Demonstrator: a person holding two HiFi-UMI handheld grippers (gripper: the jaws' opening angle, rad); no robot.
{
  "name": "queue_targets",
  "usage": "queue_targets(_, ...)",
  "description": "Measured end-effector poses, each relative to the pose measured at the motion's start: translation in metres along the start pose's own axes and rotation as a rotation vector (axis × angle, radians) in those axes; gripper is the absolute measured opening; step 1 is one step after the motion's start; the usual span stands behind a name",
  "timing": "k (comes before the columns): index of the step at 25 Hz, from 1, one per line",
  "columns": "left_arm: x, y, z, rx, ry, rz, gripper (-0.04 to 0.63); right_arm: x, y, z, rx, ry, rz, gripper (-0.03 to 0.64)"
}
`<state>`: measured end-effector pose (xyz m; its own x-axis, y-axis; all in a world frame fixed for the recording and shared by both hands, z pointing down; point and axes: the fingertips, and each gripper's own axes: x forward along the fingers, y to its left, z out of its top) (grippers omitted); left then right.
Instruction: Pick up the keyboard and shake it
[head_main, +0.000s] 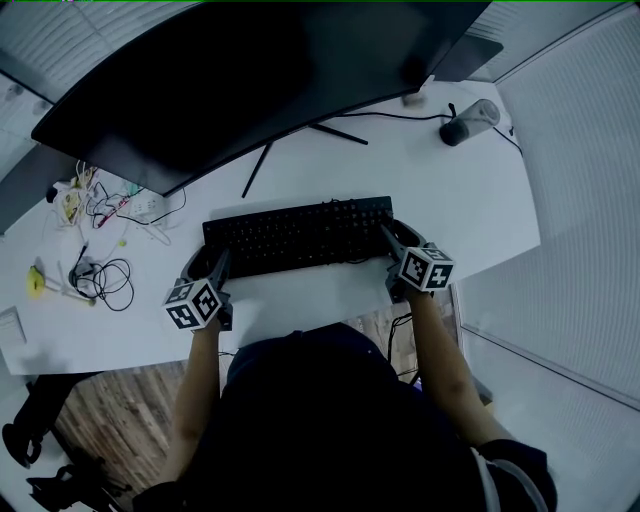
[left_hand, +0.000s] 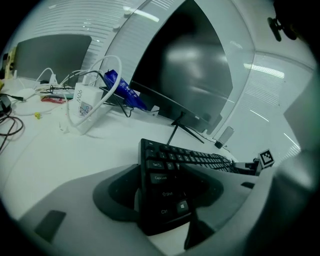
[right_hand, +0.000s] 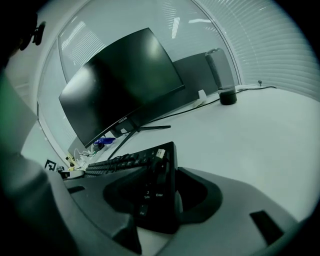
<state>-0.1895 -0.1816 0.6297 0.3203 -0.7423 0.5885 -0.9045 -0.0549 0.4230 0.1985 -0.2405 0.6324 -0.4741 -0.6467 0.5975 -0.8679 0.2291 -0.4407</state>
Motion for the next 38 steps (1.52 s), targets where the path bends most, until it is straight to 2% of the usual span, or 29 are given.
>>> queue_targets(7, -0.002, 0.002, -0.009, 0.049, 0.060, 0.014, 0.270, 0.001, -0.001, 0.000, -0.041, 0.043, -0.033, 0.203)
queue_targets(11, -0.012, 0.005, -0.009, 0.055, 0.085, 0.041, 0.272, -0.016, 0.006, 0.009, -0.140, 0.038, -0.097, 0.244)
queue_targets(13, -0.024, 0.007, -0.001, 0.082, 0.062, 0.073, 0.272, -0.031, 0.013, 0.019, -0.192, 0.005, -0.134, 0.252)
queue_targets(15, -0.040, 0.002, 0.015, 0.124, 0.004, 0.098, 0.272, -0.046, 0.026, 0.033, -0.241, -0.051, -0.160, 0.252)
queue_targets(17, -0.059, -0.016, 0.039, 0.186, -0.080, 0.101, 0.266, -0.060, 0.052, 0.052, -0.293, -0.123, -0.148, 0.249)
queue_targets(18, -0.067, -0.028, 0.053, 0.222, -0.124, 0.096, 0.237, -0.067, 0.069, 0.062, -0.321, -0.163, -0.131, 0.221)
queue_targets(20, -0.083, -0.057, 0.080, 0.289, -0.202, 0.083, 0.149, -0.078, 0.105, 0.084, -0.380, -0.246, -0.093, 0.094)
queue_targets(22, -0.097, -0.089, 0.106, 0.349, -0.277, 0.058, 0.051, -0.089, 0.139, 0.106, -0.428, -0.315, -0.053, 0.052)
queue_targets(23, -0.104, -0.105, 0.118, 0.376, -0.314, 0.039, 0.036, -0.094, 0.155, 0.116, -0.446, -0.342, -0.036, 0.043)
queue_targets(28, -0.140, -0.176, 0.176, 0.484, -0.473, -0.035, 0.023, -0.128, 0.218, 0.168, -0.530, -0.489, 0.003, 0.029)
queue_targets(33, -0.177, -0.218, 0.225, 0.581, -0.610, -0.027, 0.023, -0.179, 0.263, 0.218, -0.615, -0.660, 0.029, 0.028)
queue_targets(38, -0.208, -0.235, 0.258, 0.580, -0.701, 0.002, 0.023, -0.210, 0.290, 0.242, -0.663, -0.756, 0.036, 0.026)
